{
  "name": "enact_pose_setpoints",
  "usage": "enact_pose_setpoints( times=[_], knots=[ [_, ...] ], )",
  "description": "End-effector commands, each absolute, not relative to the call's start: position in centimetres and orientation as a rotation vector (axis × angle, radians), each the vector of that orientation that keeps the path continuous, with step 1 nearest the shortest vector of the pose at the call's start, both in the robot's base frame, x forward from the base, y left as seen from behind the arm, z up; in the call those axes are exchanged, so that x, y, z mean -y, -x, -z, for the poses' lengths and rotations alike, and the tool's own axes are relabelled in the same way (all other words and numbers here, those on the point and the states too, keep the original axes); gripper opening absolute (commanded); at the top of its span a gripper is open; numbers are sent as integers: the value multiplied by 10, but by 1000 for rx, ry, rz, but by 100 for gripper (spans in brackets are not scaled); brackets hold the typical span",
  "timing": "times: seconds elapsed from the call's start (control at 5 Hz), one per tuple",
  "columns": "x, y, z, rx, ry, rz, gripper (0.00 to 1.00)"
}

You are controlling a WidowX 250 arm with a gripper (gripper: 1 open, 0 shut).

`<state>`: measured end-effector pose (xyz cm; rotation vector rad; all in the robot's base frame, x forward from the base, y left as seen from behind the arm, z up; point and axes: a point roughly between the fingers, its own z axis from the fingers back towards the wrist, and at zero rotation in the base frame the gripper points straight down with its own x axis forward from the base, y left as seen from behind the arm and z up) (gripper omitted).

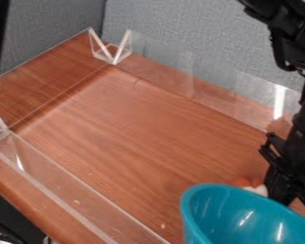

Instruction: Put the mushroom in the blue bowl

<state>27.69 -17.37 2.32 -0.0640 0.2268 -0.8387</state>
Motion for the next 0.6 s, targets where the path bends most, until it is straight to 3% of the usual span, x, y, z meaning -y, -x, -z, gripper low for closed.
enact_pose_setpoints(
  times=[0.0,0.4],
  knots=[
    [177,-288,-33,-180,65,851,0],
    [183,-288,-31,-183,67,866,0]
  ],
)
